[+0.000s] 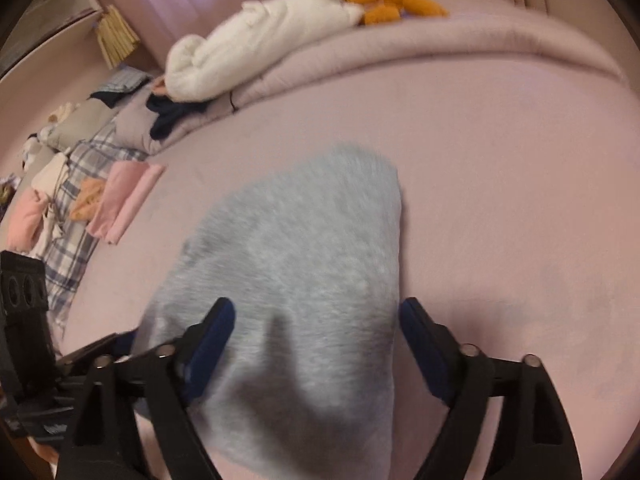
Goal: Fold small clothes
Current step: 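Open both grippers and lift away from the folded sweatshirt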
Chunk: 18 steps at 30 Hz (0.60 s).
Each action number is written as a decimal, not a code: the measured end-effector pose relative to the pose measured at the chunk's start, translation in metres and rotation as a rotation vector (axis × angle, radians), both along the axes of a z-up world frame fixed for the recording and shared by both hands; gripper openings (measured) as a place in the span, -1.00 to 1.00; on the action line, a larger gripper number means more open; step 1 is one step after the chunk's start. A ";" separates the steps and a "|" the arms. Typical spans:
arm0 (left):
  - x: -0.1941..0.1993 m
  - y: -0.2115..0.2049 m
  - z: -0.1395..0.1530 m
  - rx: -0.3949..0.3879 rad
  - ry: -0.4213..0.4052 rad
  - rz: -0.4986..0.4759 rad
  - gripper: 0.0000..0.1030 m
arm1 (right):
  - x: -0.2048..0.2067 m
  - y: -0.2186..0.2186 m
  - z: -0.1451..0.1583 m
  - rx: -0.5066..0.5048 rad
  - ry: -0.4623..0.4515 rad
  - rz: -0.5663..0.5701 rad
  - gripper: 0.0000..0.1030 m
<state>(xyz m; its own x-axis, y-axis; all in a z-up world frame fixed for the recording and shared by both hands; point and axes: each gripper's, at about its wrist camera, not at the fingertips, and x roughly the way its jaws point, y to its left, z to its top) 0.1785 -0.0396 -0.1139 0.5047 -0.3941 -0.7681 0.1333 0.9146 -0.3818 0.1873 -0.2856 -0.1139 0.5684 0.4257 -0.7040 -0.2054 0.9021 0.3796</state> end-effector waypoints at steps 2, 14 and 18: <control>-0.011 0.008 0.018 -0.010 -0.043 0.017 0.71 | -0.012 -0.004 0.017 -0.035 -0.058 -0.018 0.82; -0.060 0.025 0.073 0.050 -0.198 0.090 0.99 | -0.065 -0.011 0.066 -0.039 -0.212 -0.050 0.85; -0.070 0.026 0.071 0.047 -0.191 0.093 0.99 | -0.071 -0.006 0.062 -0.035 -0.198 -0.050 0.85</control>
